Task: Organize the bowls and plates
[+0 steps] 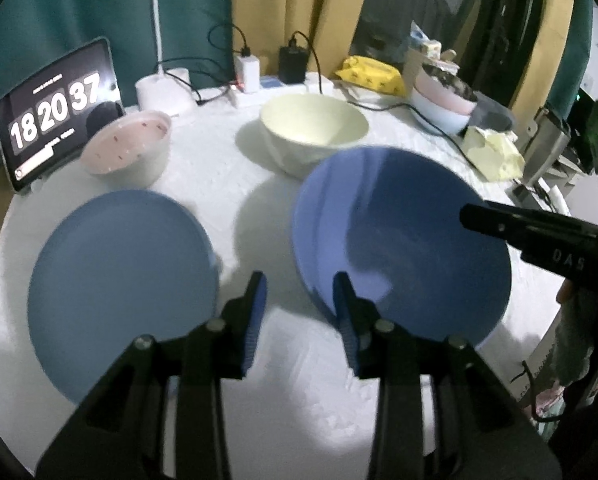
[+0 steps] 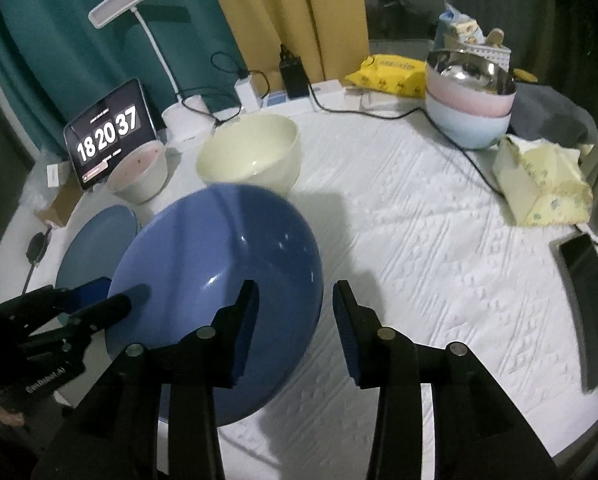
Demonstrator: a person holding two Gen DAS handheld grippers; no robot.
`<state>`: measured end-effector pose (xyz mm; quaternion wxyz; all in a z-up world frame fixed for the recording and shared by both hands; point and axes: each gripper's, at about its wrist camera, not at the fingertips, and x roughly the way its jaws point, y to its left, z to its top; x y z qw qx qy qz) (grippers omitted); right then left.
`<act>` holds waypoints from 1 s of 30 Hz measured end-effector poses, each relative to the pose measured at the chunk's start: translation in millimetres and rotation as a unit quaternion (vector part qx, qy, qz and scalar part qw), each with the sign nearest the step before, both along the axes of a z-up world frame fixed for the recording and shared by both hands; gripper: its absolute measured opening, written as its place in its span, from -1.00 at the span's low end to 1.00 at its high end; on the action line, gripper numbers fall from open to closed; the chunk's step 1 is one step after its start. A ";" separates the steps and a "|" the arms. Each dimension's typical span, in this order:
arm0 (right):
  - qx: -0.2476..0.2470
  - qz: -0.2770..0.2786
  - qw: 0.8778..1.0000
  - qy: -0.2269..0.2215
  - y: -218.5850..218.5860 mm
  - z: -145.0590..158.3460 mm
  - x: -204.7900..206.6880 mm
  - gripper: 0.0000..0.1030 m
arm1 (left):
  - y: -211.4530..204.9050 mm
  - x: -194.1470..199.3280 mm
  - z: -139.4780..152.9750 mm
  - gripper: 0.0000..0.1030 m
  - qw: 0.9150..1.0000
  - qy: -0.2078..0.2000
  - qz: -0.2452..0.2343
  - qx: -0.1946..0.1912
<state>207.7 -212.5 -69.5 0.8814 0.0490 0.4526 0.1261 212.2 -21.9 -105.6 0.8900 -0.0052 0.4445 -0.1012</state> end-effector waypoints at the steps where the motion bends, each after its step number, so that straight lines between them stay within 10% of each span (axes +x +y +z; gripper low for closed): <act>1: 0.000 -0.001 1.000 -0.002 -1.0 1.8 1.5 -0.22 | 1.3 1.6 1.7 -0.29 1.000 -0.001 0.003 0.001; 30: -0.031 0.038 0.999 -0.020 20.5 16.7 87.1 -0.22 | 2.3 113.4 30.8 -0.14 1.000 -0.017 0.008 0.004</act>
